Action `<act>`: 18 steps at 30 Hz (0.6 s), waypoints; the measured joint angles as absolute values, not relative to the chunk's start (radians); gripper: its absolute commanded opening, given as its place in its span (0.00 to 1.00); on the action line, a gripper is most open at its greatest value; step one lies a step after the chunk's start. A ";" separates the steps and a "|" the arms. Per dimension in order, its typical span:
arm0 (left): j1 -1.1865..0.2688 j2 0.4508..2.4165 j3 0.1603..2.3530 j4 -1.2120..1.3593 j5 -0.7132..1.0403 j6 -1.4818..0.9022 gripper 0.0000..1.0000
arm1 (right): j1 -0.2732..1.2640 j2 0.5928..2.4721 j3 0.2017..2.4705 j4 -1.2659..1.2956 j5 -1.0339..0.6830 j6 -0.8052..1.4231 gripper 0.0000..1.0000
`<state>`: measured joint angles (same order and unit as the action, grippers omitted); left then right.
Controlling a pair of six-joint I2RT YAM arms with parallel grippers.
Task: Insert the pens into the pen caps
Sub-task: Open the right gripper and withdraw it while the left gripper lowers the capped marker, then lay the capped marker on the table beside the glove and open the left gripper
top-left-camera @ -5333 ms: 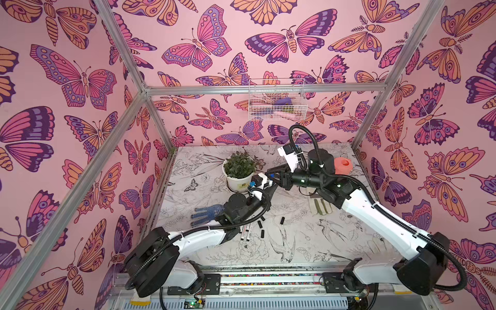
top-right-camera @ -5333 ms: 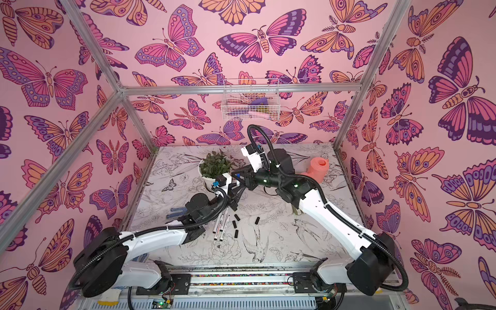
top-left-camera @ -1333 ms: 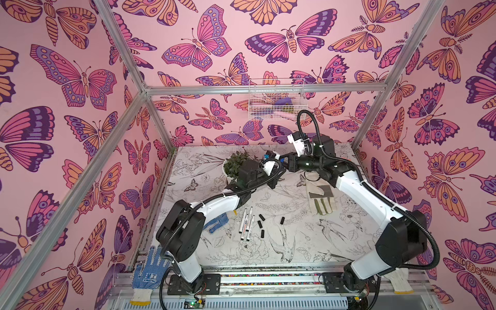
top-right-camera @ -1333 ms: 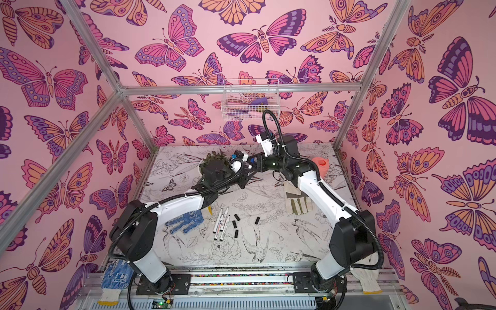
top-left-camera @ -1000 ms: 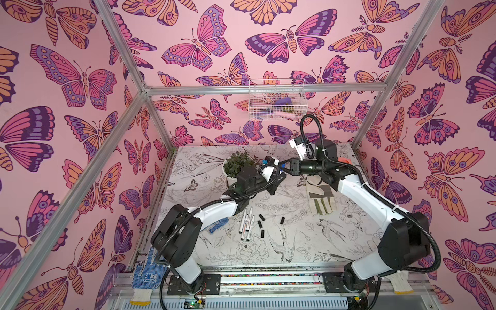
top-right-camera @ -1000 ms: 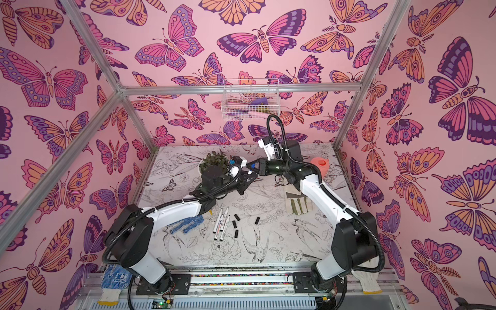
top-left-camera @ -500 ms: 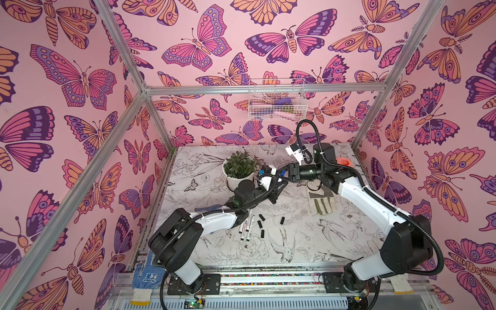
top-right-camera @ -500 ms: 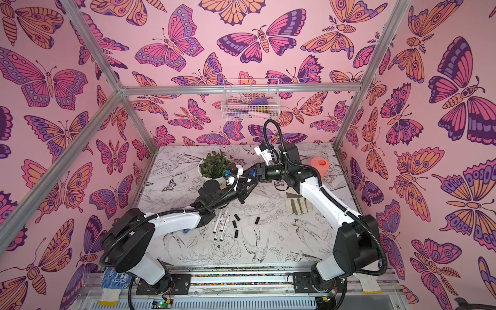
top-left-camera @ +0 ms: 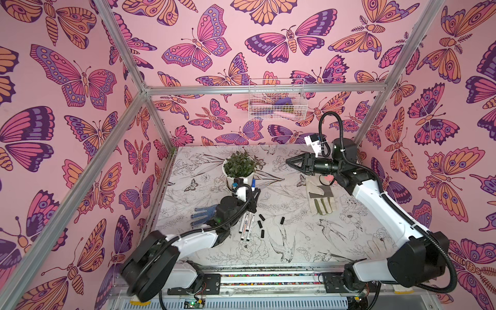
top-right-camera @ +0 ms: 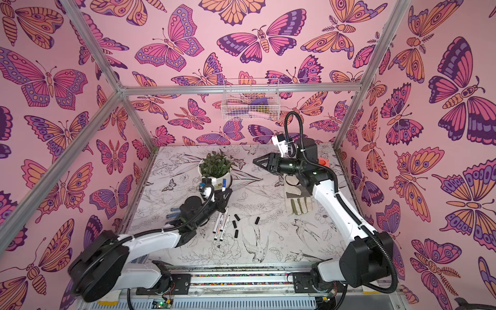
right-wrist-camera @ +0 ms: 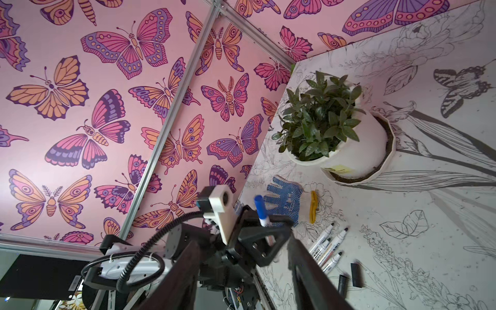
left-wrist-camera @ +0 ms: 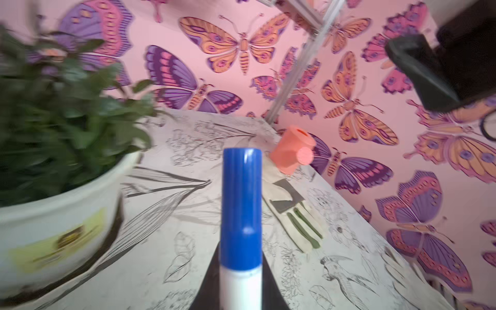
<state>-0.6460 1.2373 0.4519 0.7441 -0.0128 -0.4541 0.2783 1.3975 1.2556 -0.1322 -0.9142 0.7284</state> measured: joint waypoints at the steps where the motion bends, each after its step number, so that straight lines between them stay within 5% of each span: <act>1: -0.630 1.182 0.450 0.670 -0.044 -0.472 0.00 | 0.278 1.401 1.256 -0.142 -0.908 0.725 0.54; 7: -0.498 1.087 0.465 0.255 -0.099 -0.567 0.00 | 0.278 1.421 1.256 -0.187 -0.887 0.702 0.52; 18: -0.358 1.354 0.508 -0.011 -0.121 -0.594 0.00 | 0.278 1.435 1.256 -0.203 -0.881 0.682 0.51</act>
<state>-0.3584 1.3540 0.5079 -0.0109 -0.1215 -0.5941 0.2783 1.4345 1.2556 -0.2031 -0.8814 0.6823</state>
